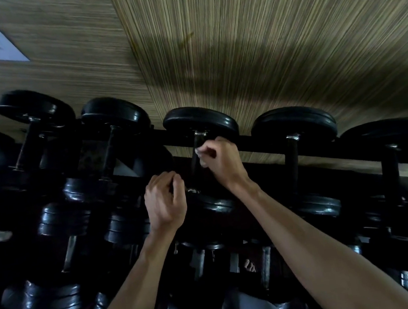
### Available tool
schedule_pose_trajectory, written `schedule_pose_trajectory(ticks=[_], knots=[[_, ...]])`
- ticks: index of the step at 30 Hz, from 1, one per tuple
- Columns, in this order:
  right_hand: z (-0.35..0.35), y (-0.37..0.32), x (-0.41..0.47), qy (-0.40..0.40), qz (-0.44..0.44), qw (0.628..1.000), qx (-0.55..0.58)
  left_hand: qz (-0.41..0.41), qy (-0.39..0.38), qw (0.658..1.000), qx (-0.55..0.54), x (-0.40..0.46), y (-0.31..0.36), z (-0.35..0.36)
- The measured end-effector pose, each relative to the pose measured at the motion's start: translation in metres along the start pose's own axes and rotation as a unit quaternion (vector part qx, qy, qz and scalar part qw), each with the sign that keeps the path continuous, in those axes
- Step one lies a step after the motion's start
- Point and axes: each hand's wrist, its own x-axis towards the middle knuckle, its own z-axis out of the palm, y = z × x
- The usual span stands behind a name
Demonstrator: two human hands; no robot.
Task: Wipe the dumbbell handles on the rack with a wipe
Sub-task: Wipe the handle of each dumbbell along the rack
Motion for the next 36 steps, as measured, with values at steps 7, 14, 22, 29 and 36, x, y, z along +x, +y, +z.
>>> schedule_pose_trajectory(ticks=[7, 14, 22, 29, 36], knots=[[-0.011, 0.017, -0.021, -0.256, -0.01, 0.966, -0.017, -0.028, -0.015, 0.999, -0.008, -0.001, 0.003, -0.001], [-0.041, -0.016, -0.03, -0.228, 0.042, 0.964, 0.133, -0.124, -0.129, 0.98, -0.085, 0.01, 0.003, -0.022], [0.003, -0.065, -0.059, -0.04, 0.041, 0.983, 0.176, -0.142, -0.189, 0.934, -0.267, 0.019, 0.0, -0.07], [0.068, -0.128, -0.073, 0.015, 0.032, 0.979, 0.2, -0.124, -0.177, 0.921, -0.325, 0.033, -0.028, -0.137], [0.11, -0.135, -0.081, 0.11, 0.022, 0.994, 0.005, -0.133, -0.081, 0.956, -0.247, 0.059, -0.087, -0.196]])
